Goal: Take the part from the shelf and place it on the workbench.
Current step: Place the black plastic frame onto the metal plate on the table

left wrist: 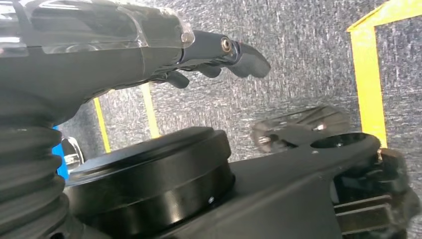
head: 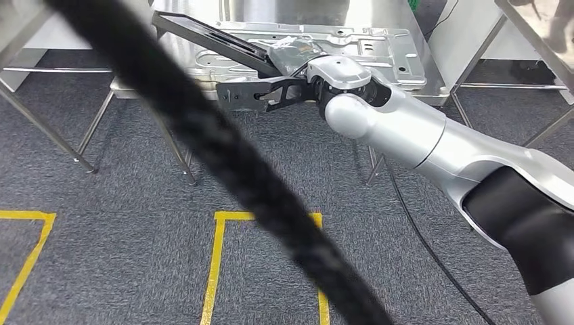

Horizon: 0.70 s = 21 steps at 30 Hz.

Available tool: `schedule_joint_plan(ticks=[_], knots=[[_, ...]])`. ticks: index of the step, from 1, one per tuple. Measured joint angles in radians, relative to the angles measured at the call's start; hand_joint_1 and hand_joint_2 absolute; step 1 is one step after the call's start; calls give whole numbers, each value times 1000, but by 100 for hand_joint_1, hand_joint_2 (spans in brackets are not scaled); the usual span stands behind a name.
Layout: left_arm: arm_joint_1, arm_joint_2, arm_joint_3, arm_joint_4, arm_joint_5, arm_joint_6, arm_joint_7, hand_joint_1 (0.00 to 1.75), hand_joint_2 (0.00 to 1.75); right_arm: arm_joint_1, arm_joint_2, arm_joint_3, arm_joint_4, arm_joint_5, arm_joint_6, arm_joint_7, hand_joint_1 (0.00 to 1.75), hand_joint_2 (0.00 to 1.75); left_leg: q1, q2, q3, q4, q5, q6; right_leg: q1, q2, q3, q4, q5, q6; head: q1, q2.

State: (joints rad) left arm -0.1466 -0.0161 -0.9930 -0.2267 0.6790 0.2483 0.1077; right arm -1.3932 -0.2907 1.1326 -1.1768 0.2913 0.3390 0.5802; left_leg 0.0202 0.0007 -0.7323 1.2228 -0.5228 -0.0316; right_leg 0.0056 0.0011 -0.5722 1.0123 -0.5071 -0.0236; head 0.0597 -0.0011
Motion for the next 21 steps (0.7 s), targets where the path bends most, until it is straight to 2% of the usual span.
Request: schedule_joint_plan(ticks=[1, 2, 3, 6, 8, 9, 12, 13, 14, 15, 16, 17, 18, 19, 21], knots=[[1, 0, 0, 0, -1, 0, 0, 0, 175, -1, 0, 0, 0, 0, 0, 0, 175, 175, -1, 2, 21, -52, 34, 3, 0, 1, 7, 4, -11, 4, -3, 0], [2, 1, 0, 0, -2, 0, 1, 0, 175, -2, 0, 0, 0, -1, 0, 1, 175, 175, -2, 3, 43, -100, 56, 7, 1, 2, 12, 9, -20, 10, -7, 0], [3, 1, 0, 0, -4, 0, 1, 0, 175, -2, -1, 1, 0, -1, -1, 1, 175, 175, -4, 4, 59, -132, 59, 13, 2, 4, 14, 12, -27, 15, -11, 0], [3, 3, 0, 0, -5, 0, 2, 0, 175, 0, -2, 2, -3, -5, -2, 5, 175, 175, -5, 1, 79, -157, 34, 31, 4, 4, 17, 13, -34, 26, -10, 0], [2, 4, -1, 0, -6, 1, 2, 0, 175, -2, -4, 1, -6, -7, -3, 8, 175, 175, 1, -1, 94, -165, 28, 40, 3, 4, 5, 45, -45, 36, -3, 0], [2, 4, -1, 0, -6, 1, 2, 0, 175, -2, -5, 0, -7, -7, -3, 9, 175, 175, 4, -1, 104, -170, 24, 43, 1, 4, -18, 89, -59, 42, 1, 0], [6, 5, -1, 0, -6, 1, 2, 0, 175, 12, -8, 3, -7, -8, -3, 10, 175, 175, 6, -1, 132, -176, 5, 47, -6, 3, -125, 259, -111, 54, 14, 0], [8, 5, -1, 0, -6, 1, 2, 0, 175, 17, -10, 4, -7, -8, -3, 10, 175, 175, 6, -2, 143, -176, -4, 47, -7, 3, -151, 282, -108, 55, 18, 0], [9, 5, -1, 0, -6, 1, 2, 0, 175, 20, -11, 5, -7, -8, -3, 10, 175, 175, 5, -2, 156, -176, -14, 46, -8, 3, -162, 272, -86, 53, 21, 0], [10, 5, -1, 0, -6, 1, 2, 0, 175, 21, -11, 5, -7, -8, -3, 10, 175, 175, 3, -3, 171, -176, -24, 45, -7, 3, -160, 232, -46, 49, 24, 0], [10, 5, -1, 0, -6, 1, 2, 0, 175, 19, -12, 5, -8, -8, -3, 10, 175, 175, 2, -3, 184, -178, -35, 43, -6, 3, -148, 171, 9, 43, 26, 0], [10, 5, -1, 0, -6, 1, 2, 0, 175, 17, -12, 5, -8, -8, -4, 10, 175, 175, 1, -2, 197, -180, -44, 40, -3, 3, -137, 117, 51, 37, 24, 0], [9, 4, -1, 0, -6, 1, 2, 0, 175, 15, -13, 6, -8, -8, -4, 10, 175, 175, 1, -2, 206, -182, -52, 35, 2, 3, -124, 74, 76, 28, 22, 0], [8, 3, -1, 0, -6, 2, 2, 0, 175, 14, -14, 6, -8, -8, -4, 10, 175, 175, 2, -2, 212, -184, -58, 30, 6, 2, -116, 46, 86, 21, 20, 0], [5, 2, -1, 0, -6, 2, 3, 0, 175, 11, -15, 6, -10, -8, -4, 11, 175, 175, 2, -1, 224, -188, -62, 19, 10, 0, -97, 21, 72, 9, 20, 0]])
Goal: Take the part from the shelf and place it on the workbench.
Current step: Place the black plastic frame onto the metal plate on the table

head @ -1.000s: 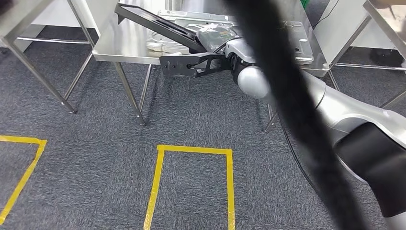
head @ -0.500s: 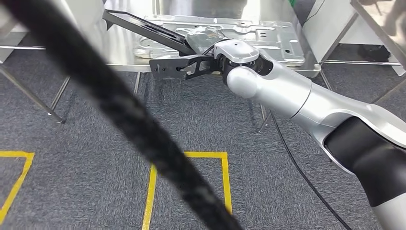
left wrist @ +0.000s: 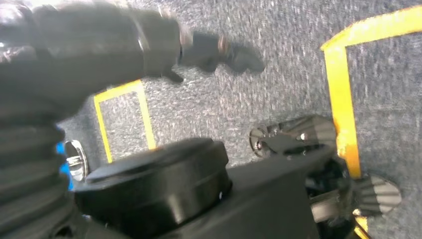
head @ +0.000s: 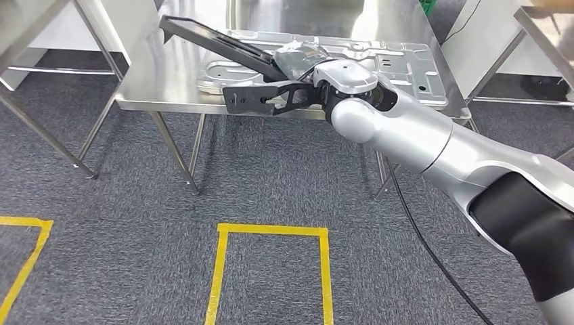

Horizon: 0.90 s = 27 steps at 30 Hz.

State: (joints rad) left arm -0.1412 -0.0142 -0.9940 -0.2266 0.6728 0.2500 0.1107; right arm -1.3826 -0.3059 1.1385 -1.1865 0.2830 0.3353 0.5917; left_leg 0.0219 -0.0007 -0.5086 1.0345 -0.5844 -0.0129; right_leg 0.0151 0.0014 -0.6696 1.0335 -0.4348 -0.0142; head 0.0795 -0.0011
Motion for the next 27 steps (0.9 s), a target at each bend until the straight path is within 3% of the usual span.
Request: schedule_joint_plan(ticks=[2, 3, 6, 7, 8, 9, 11, 13, 17, 19, 22, 23, 24, 26, 27], knots=[[-1, -1, 0, 0, 0, 0, 0, 0, 175, -6, -1, -4, -3, 0, 0, 1, 175, 175, -1, 0, 0, 22, -5, -7, -4, -2, 26, -21, -5, -8, -2, 0], [-2, -1, 0, 0, 0, 0, 0, 0, 175, -10, -2, -5, -5, 0, -1, 1, 175, 175, -1, 0, -17, 57, -13, -9, -6, -2, 40, -28, -9, -12, -6, 0], [-2, 0, 0, 0, 0, 0, 0, 0, 175, -9, -2, -4, -6, 0, 0, 1, 175, 175, -1, -1, -136, 220, -70, -13, -7, 0, 68, -34, -31, -18, -22, 0], [-2, 0, 0, 0, 0, 0, -1, 0, 175, -5, -2, -3, -6, 0, 0, 1, 175, 175, -1, -1, -170, 246, -80, -15, -7, 1, 78, -33, -41, -18, -26, 0], [-2, 1, 0, 0, 0, 0, -1, 0, 175, -2, -2, -2, -6, 0, 0, 1, 175, 175, -1, -1, -190, 242, -72, -17, -7, 2, 90, -33, -51, -17, -28, 0], [-2, 1, 0, 0, 0, 0, -2, 0, 175, 1, -2, -1, -6, 0, 0, 1, 175, 175, -1, 0, -196, 207, -38, -19, -8, 2, 104, -33, -63, -14, -31, 0], [1, 2, 0, 0, 0, 0, -1, 0, 175, 4, -2, 0, -6, 0, 0, 1, 175, 175, -2, 4, -188, 95, 72, -18, -10, 3, 130, -29, -88, -5, -36, 0], [3, 3, 0, 0, 0, 0, -1, 0, 175, 7, -3, 3, -6, 0, 0, 1, 175, 175, -6, 8, -180, 29, 137, -5, -9, 4, 140, -25, -105, 6, -44, 0], [-1, 3, 0, 0, 0, 0, -2, 0, 175, 7, -4, 0, -7, 0, 0, 1, 175, 175, -4, 5, -159, 18, 127, 20, -10, 3, 129, 9, -112, 24, -43, 0], [0, 3, 0, 0, 0, 1, -1, 0, 175, 13, -5, 0, -6, 0, -1, 1, 175, 175, 1, 3, -134, 6, 116, 27, -14, 3, 80, 103, -127, 34, -36, 0], [6, 3, 0, 0, 0, 1, -1, 0, 175, 39, -7, 7, -4, 0, 0, 1, 175, 175, 3, 1, -94, 0, 89, 29, -17, 3, -17, 243, -192, 43, -23, 0], [8, 4, 0, 0, 0, 1, -1, 0, 175, 43, -7, 9, -4, 0, 0, 1, 175, 175, 3, 0, -81, 0, 79, 28, -18, 3, -34, 246, -189, 42, -17, 0], [8, 4, 0, 0, 0, 1, -1, 0, 175, 41, -7, 9, -4, 0, 0, 1, 175, 175, 2, -1, -68, 0, 69, 27, -17, 3, -39, 219, -161, 40, -11, 0], [9, 3, 0, 0, 0, 1, -1, 0, 175, 31, -10, 8, -4, -2, 2, 7, 175, 175, 0, -2, -43, -2, 50, 24, -14, 4, -24, 104, -48, 27, -3, 0], [9, 2, 0, 0, 0, 1, 0, 0, 175, 27, -14, 8, -4, -5, 3, 12, 175, 175, 1, -3, -35, -4, 43, 20, -9, 4, -19, 56, -5, 19, -5, 0]])
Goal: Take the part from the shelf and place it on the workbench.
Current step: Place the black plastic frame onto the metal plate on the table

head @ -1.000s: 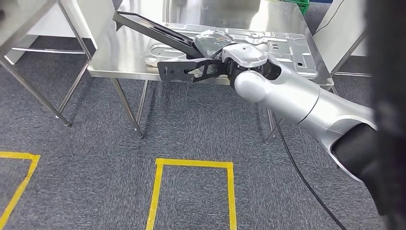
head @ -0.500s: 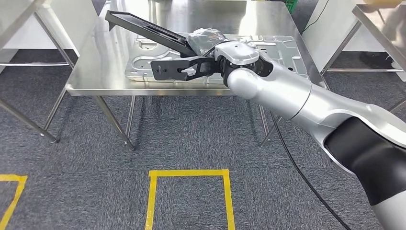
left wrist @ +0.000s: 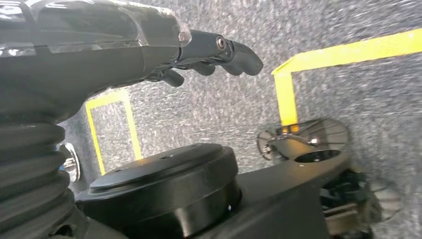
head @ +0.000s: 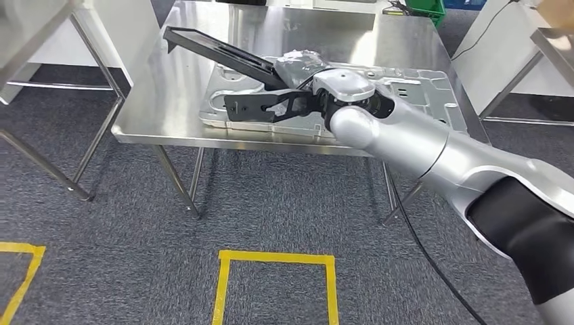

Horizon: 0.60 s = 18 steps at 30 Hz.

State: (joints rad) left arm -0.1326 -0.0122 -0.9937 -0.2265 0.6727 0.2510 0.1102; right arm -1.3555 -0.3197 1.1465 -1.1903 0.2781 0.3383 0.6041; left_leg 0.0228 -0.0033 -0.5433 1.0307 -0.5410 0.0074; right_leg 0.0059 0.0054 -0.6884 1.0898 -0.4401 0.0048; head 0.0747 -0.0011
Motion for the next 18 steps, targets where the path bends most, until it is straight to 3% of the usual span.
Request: schedule_joint_plan(ticks=[1, 2, 6, 8, 10, 11, 12, 14, 15, 16, 18], knots=[[0, -1, 0, 0, 0, 0, 0, 0, 175, -1, -5, 0, 0, -5, 2, 5, 175, 175, 2, 0, 5, -3, -6, -5, 5, 0, 7, -37, 30, -9, 0, 0], [-1, -2, 0, 0, 0, 1, 1, 0, 175, 0, -11, 0, 0, -9, 4, 8, 175, 175, 4, -1, 7, -4, -9, -11, 10, 0, 11, -56, 34, -17, 0, 0], [-2, -5, 0, 0, -1, -1, 0, 0, 175, -3, -31, -8, -1, -13, 4, 9, 175, 175, 3, -1, 7, 22, -31, -30, 7, -7, 54, -104, 16, -32, 4, 0], [-2, -4, 0, 0, -1, -1, -1, 0, 175, -2, -35, -11, -1, -16, 1, 9, 175, 175, 3, 0, -48, 120, -70, -36, 4, -5, 73, -112, 10, -36, -5, 0], [-4, -2, 0, 0, 0, -1, -1, 0, 175, 8, -37, -10, 1, -22, -1, 9, 175, 175, 3, 1, -125, 223, -100, -40, 5, -1, 85, -111, -3, -37, -13, 0], [-6, -1, 0, 0, 0, -1, -1, 0, 175, 14, -38, -10, 2, -25, -1, 9, 175, 175, 2, 1, -150, 240, -91, -41, 6, 0, 92, -109, -10, -37, -15, 0], [-7, -1, 0, 0, 0, -1, -1, 0, 175, 18, -39, -10, 3, -26, -1, 9, 175, 175, 2, 3, -160, 223, -61, -41, 5, 1, 100, -106, -19, -35, -17, 0], [-7, 1, 0, 0, 0, -1, -1, 0, 175, 21, -40, -10, 5, -27, -2, 9, 175, 175, 1, 4, -145, 120, 43, -36, 5, 3, 116, -100, -37, -30, -22, 0], [-5, 2, 0, 0, 0, -1, -1, 0, 175, 21, -41, -10, 5, -27, -2, 9, 175, 175, -1, 5, -135, 71, 76, -32, 4, 4, 120, -97, -44, -27, -24, 0], [-5, 3, 0, 0, 0, -1, 0, 0, 175, 21, -43, -10, 6, -27, -3, 9, 175, 175, -4, 4, -125, 37, 93, -26, 4, 4, 120, -93, -50, -22, -28, 0], [-6, 3, 0, 0, 0, -1, 0, 0, 175, 23, -46, -10, 8, -27, -4, 9, 175, 175, -9, 2, -119, 17, 83, -15, 4, 3, 115, -87, -58, -11, -30, 0]])
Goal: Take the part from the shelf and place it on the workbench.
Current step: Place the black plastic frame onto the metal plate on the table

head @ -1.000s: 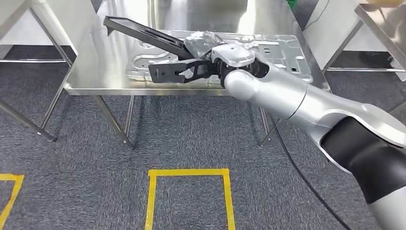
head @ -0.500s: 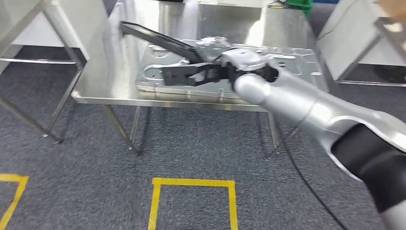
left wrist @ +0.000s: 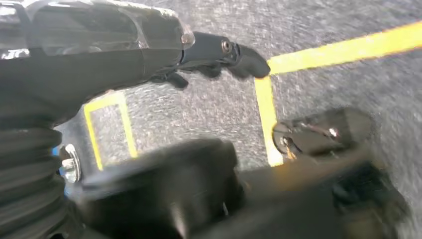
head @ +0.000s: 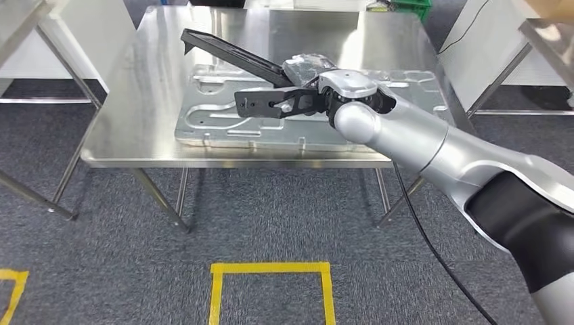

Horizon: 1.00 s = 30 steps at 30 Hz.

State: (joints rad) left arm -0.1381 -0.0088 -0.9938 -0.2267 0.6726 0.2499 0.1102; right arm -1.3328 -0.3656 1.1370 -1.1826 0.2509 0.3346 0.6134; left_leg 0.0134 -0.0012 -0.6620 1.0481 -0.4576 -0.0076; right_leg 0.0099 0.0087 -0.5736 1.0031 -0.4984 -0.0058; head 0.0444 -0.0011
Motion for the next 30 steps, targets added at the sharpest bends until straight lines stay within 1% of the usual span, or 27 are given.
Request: schedule_joint_plan(ticks=[2, 3, 4, 6, 7, 8, 9, 10, 11, 12, 13, 14, 15, 16, 17, 19, 20, 21, 22, 23, 24, 25, 26, 27, 28, 29, 30], knots=[[-2, 1, 0, 0, 0, 1, 0, 0, 175, -2, -2, -1, 1, 0, 0, 0, 175, 175, 4, -3, 8, -7, -2, 9, 0, -2, -1, 7, -13, 11, 2, 0], [-4, 1, 0, 0, 0, 1, 0, 0, 175, -5, -3, -3, 1, 0, 0, 0, 175, 175, 7, -3, 14, -10, -4, 13, -1, -3, -7, 25, -26, 17, 5, 0], [-5, 1, 0, 0, 0, 1, 0, 0, 175, -6, -4, -4, 1, -1, -2, 0, 175, 175, 10, -2, 21, -13, -7, 18, -3, -3, -23, 64, -48, 23, 8, 0], [-4, 0, 0, 0, 0, 2, 1, 0, 175, 1, -8, -5, 1, -6, -4, 0, 175, 175, 13, 1, 34, -15, -17, 24, -9, -3, -83, 188, -99, 33, 18, 0], [-2, 0, 0, 0, 0, 2, 2, 0, 175, 9, -11, -4, 2, -10, -4, 1, 175, 175, 14, 3, 42, -15, -23, 25, -13, -3, -116, 246, -112, 37, 23, 0], [-1, 0, 0, 0, 0, 2, 2, 0, 175, 16, -13, -4, 3, -13, -5, 3, 175, 175, 14, 6, 51, -15, -29, 24, -16, -4, -138, 276, -107, 39, 29, 0], [0, 0, 0, 0, 0, 2, 3, 0, 175, 20, -14, -3, 5, -14, -5, 4, 175, 175, 14, 11, 61, -14, -37, 23, -18, -6, -146, 272, -79, 40, 35, 0], [0, 0, 0, 0, 0, 2, 4, 0, 175, 19, -14, -4, 6, -16, -6, 5, 175, 175, 14, 18, 72, -14, -45, 20, -19, -11, -137, 229, -32, 40, 41, 0], [0, 0, 0, 0, 0, 2, 5, 0, 175, 14, -14, -5, 7, -17, -6, 5, 175, 175, 13, 27, 83, -15, -53, 17, -17, -27, -119, 165, 19, 39, 45, 0], [0, 0, 0, 0, 0, 2, 5, 0, 175, 6, -13, -6, 7, -17, -8, 5, 175, 175, 11, 38, 93, -16, -60, 12, -11, -47, -100, 108, 57, 37, 47, 0], [0, 0, 0, 0, 0, 2, 6, 0, 175, -1, -13, -6, 8, -18, -9, 5, 175, 175, 9, 49, 99, -18, -66, 7, -5, -64, -84, 61, 77, 31, 49, 0], [-1, 1, 0, 0, 0, 2, 7, 0, 175, -7, -12, -6, 8, -19, -11, 5, 175, 175, 6, 62, 102, -20, -71, 2, 1, -74, -74, 35, 76, 25, 49, 0], [-1, 1, 0, 0, 0, 2, 9, 0, 175, -10, -12, -6, 9, -19, -14, 5, 175, 175, 3, 76, 104, -22, -74, -3, 6, -70, -70, 26, 66, 18, 48, 0], [-2, 1, 0, 0, 0, 2, 11, 0, 175, -13, -13, -6, 9, -20, -15, 6, 175, 175, 2, 90, 107, -24, -78, -9, 4, -59, -66, 15, 59, 10, 46, 0], [-4, 0, 0, 0, 0, 2, 12, 0, 175, -14, -14, -7, 10, -19, -16, 6, 175, 175, 3, 88, 110, -22, -85, -14, 3, -48, -62, 7, 55, 6, 42, 0], [-8, 1, 0, 0, -2, 2, 13, 0, 175, -16, -19, -10, 10, -14, -17, 7, 175, 175, 6, 44, 94, 22, -114, -19, -3, -31, -53, -2, 54, -5, 33, 0], [-8, 1, 0, 0, -3, 2, 14, 0, 175, -16, -20, -11, 11, -10, -16, 6, 175, 175, 7, 15, 67, 74, -137, -19, -5, -25, -48, -4, 52, -10, 27, 0], [-8, 1, 0, 0, -4, 2, 14, 0, 175, -14, -22, -11, 11, -4, -15, 6, 175, 175, 6, -1, 28, 140, -161, -17, -4, -17, -45, -5, 49, -15, 21, 0], [-8, 1, 0, 0, -5, 2, 14, 0, 175, -10, -22, -9, 10, 0, -14, 5, 175, 175, 5, -5, -12, 201, -176, -16, -3, -10, -40, -4, 44, -17, 14, 0], [-8, 1, 0, 0, -6, 2, 13, 0, 175, -4, -22, -7, 10, 5, -12, 4, 175, 175, 4, -5, -43, 241, -175, -15, 0, -4, -34, -3, 39, -19, 9, 0], [-9, 1, 0, 0, -6, 2, 13, 0, 175, 0, -23, -5, 9, 9, -10, 3, 175, 175, 3, -4, -59, 246, -152, -12, 2, 1, -27, -2, 33, -19, 7, 0], [-10, 1, 0, 0, -7, 2, 13, 0, 175, 3, -23, -5, 8, 14, -8, 1, 175, 175, 1, -2, -58, 216, -110, -9, 4, 4, -18, 1, 25, -18, 5, 0], [-10, 1, 0, 0, -7, 2, 13, 0, 175, 3, -23, -5, 6, 18, -7, -1, 175, 175, 0, -2, -44, 159, -59, -4, 5, 5, -9, 4, 15, -17, 4, 0], [-9, 1, 0, 0, -7, 2, 13, 0, 175, 3, -23, -4, 4, 23, -6, -4, 175, 175, -3, -2, -27, 109, -20, 1, 6, 7, -1, 7, 6, -14, 3, 0], [-7, 1, 0, 0, -7, 2, 13, 0, 175, 2, -23, -3, 2, 27, -4, -8, 175, 175, -5, -2, -8, 62, 1, 5, 6, 9, 3, 11, -2, -10, 2, 0], [-7, 1, 0, 0, -7, 2, 13, 0, 175, 1, -23, -1, 0, 31, -3, -13, 175, 175, -7, -2, 6, 32, 2, 9, 6, 11, 4, 14, -7, -5, 0, 0], [-6, 1, 0, 0, -7, 2, 13, 0, 175, 2, -23, 0, -2, 35, -2, -19, 175, 175, -9, -3, 14, 21, -9, 11, 6, 12, 3, 14, -10, -1, -1, 0]])
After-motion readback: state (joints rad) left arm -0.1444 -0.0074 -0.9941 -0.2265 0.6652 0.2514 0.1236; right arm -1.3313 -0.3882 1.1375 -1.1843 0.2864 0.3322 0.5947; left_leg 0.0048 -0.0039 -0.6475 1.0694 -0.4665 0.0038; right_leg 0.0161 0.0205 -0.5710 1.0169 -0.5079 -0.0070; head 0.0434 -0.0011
